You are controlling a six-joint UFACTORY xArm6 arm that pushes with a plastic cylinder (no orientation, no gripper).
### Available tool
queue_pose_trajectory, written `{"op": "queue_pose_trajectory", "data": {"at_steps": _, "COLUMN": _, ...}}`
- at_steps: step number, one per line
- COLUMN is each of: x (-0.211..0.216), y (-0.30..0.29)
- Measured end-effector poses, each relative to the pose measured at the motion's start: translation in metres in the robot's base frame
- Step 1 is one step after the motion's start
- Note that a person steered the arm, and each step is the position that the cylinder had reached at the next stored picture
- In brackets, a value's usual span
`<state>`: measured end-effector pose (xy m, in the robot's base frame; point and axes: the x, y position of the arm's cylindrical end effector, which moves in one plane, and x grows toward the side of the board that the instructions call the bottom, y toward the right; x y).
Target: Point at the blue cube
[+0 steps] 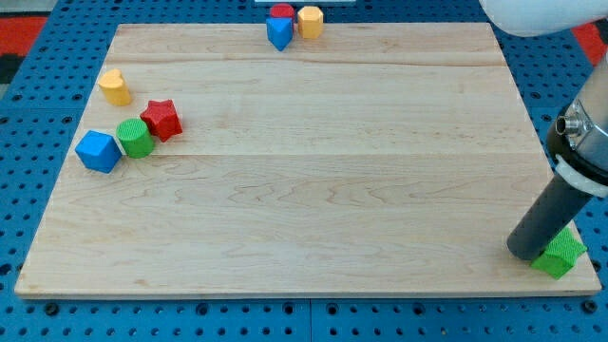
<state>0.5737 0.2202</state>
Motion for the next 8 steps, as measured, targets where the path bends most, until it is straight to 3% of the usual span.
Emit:
{"op": "queue_pose_trajectory", "data": {"at_steps": 2, "x": -0.017, "y": -0.068}}
{"op": "queue_pose_trajectory", "data": {"at_steps": 8, "x": -0.067, "y": -0.405}}
